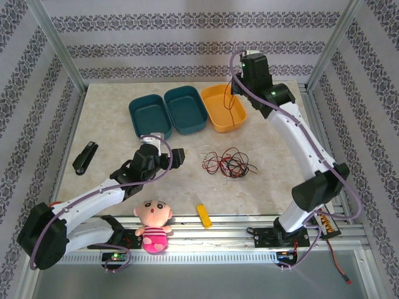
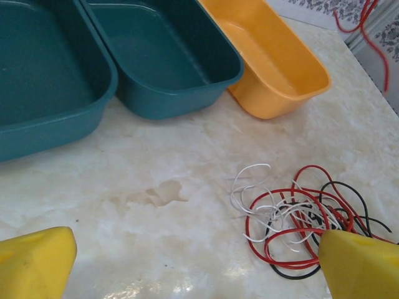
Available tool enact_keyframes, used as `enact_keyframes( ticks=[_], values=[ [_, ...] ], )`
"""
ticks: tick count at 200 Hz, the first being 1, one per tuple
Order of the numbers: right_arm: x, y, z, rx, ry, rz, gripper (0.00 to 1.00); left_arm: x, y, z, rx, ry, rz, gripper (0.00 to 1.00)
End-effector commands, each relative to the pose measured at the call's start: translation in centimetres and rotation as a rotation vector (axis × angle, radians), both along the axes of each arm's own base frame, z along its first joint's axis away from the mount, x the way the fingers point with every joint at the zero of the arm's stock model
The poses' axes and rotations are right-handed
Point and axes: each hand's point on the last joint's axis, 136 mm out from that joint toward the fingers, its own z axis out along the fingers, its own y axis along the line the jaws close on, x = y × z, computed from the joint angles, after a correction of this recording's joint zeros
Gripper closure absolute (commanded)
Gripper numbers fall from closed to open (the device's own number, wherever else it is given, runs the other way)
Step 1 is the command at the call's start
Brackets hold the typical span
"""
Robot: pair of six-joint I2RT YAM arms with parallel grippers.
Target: Untangle the cables
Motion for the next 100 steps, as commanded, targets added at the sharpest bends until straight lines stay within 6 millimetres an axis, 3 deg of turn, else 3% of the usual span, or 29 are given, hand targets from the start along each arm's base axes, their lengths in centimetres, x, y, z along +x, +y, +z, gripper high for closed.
enact_keyframes(
  ticks=[1,100],
  values=[
    [1.8,0.4,0.2,0.079,-0.009,0.008,1.00,-0.5,1.5,-0.1,0.040,-0.003,0.044,0.01],
    [8.4,0.5,-7.4,-0.009,0.110,-0.056,1.00,-1.6,4.4,2.0,0.063,-0.055,0.133,0.01]
  ],
)
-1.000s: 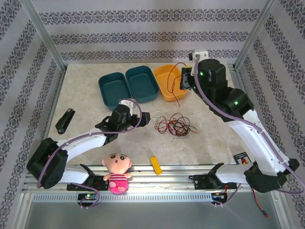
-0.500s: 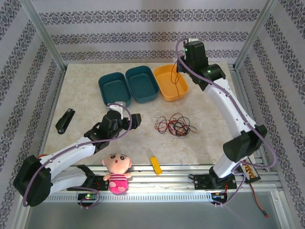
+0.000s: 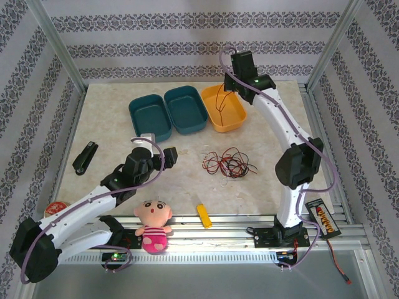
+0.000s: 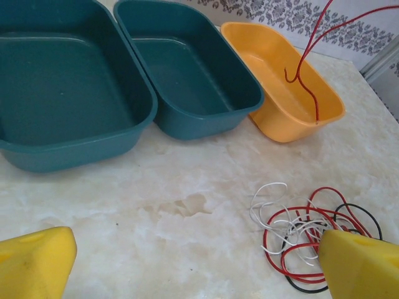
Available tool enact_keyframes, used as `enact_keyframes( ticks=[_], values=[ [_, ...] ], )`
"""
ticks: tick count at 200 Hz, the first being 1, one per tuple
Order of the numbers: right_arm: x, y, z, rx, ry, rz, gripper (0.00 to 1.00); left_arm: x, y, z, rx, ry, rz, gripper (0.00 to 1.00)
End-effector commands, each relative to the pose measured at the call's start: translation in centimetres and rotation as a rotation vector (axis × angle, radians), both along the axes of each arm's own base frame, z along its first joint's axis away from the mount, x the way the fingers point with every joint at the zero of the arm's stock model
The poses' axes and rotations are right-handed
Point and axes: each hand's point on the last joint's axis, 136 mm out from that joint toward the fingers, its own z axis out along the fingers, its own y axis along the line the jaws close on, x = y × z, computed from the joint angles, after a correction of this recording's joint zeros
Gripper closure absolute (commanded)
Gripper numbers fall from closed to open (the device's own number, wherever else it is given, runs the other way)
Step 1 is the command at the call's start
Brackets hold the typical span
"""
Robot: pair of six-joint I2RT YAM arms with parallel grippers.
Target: Untangle the cables
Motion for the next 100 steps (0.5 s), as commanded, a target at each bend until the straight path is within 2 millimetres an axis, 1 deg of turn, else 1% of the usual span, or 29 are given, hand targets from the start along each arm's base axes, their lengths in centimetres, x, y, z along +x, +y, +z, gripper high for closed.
enact_keyframes(
  ticks=[1,23,50,85,100],
  values=[
    [1.5,-0.6,-0.8,-0.012,0.002,-0.043,1.00,-0.5,1.6,0.0,0.046,0.003,0.044,0.01],
    [2.7,-0.6,-2.5,-0.036,0.021,-0.057,1.00,-0.7,2.0,0.5,0.048,-0.009,0.055,0.01],
    [4.1,-0.5,-4.7,-0.059,0.048,-0.071,1.00,-0.7,2.2,0.4,0.056,-0.004,0.061,0.01],
    [4.9,0.1,-8.0,-0.066,0.102,-0.061,1.00,-0.6,2.2,0.2,0.069,0.008,0.067,0.01],
    [5.2,0.4,-9.1,-0.060,0.116,-0.056,1.00,-0.5,2.2,0.1,0.072,0.010,0.067,0.01]
  ],
)
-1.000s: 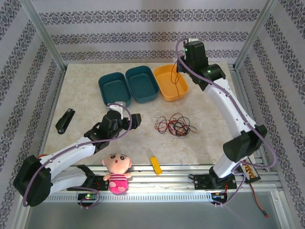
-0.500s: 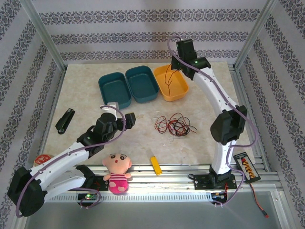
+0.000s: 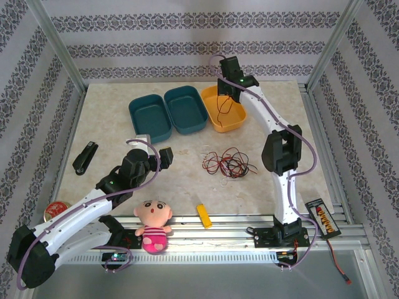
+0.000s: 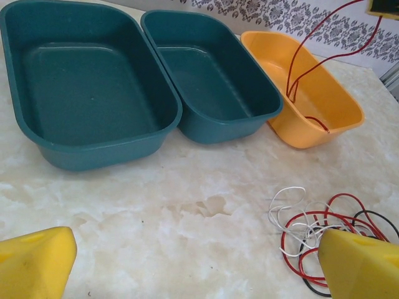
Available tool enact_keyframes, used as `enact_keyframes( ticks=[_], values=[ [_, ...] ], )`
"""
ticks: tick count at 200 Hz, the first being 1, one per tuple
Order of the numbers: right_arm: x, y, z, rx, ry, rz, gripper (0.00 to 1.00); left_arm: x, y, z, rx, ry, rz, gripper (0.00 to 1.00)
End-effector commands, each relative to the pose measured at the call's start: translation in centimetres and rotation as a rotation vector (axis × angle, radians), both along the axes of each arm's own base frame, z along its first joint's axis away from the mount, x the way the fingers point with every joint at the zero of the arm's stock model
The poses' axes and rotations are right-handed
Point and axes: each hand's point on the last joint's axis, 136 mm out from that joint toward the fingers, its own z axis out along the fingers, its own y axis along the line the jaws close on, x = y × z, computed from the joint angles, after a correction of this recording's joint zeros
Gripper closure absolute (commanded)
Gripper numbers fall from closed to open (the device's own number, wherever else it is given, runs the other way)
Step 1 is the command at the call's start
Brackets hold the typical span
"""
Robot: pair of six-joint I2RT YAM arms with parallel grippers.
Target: Untangle the cables
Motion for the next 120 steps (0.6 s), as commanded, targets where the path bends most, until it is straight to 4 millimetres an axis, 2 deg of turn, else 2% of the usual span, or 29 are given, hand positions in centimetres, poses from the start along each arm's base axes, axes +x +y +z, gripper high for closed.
enact_keyframes(
  ticks=[1,42,79,120],
  values=[
    [0.8,-0.5,-1.1,0.007,0.012,-0.026,1.00,0.1,0.7,-0.1,0.040,0.012,0.021,0.01],
    [1.7,0.6,-4.5,0.032,0.058,-0.002,1.00,0.1,1.1,-0.2,0.044,0.025,0.042,0.01],
    [2.0,1.4,-7.6,0.067,0.113,0.011,1.00,0.0,2.3,-0.7,0.053,0.064,0.101,0.01],
    [2.4,2.6,-9.8,0.113,0.147,0.028,1.00,0.3,2.6,-1.2,0.057,0.110,0.121,0.01]
  ],
)
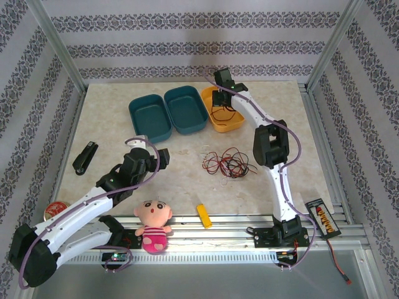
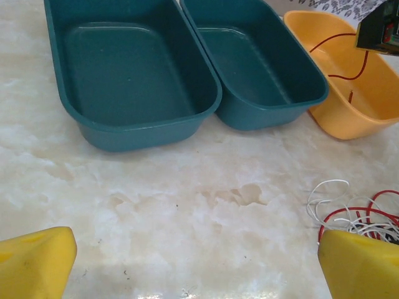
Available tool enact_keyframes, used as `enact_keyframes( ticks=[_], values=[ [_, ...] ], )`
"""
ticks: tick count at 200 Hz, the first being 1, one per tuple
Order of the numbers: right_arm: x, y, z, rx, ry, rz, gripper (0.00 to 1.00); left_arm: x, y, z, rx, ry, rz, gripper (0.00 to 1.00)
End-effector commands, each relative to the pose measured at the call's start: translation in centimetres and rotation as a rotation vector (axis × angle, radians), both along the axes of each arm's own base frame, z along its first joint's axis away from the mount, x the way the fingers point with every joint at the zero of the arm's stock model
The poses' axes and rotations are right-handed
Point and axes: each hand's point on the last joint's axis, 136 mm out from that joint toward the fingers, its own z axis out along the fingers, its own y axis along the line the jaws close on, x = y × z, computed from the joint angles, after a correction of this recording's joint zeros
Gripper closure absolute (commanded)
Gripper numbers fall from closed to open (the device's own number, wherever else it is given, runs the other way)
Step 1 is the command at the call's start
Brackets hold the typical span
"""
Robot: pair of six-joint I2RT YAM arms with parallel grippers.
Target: Untangle the cables
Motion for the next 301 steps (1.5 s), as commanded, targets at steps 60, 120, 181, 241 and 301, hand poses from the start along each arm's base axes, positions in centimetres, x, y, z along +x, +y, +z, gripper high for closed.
enact_keyframes(
  ticks=[60,120,181,241,301],
  values=[
    [0.6,2.4,-2.3,0.156,0.065,0.010,0.89,1.4,0.8,-1.0,-0.006,0.113,0.062,0.01],
    [-0.3,1.8,1.6,0.167,0.037,0.025,0.70,3.0,1.0,-1.5,-0.034,0.155,0.071,0.01],
    [-1.1,-0.1,4.1,0.154,0.012,0.003,0.60,4.1,1.7,-1.9,-0.054,0.180,0.085,0.01],
    [-3.9,-1.0,3.4,0.120,0.057,0.003,0.66,4.0,2.6,-2.5,-0.074,0.196,0.104,0.01],
    [-10.0,-0.1,4.4,0.041,0.052,0.045,0.73,4.0,2.6,-3.0,-0.096,0.210,0.103,0.01]
  ],
)
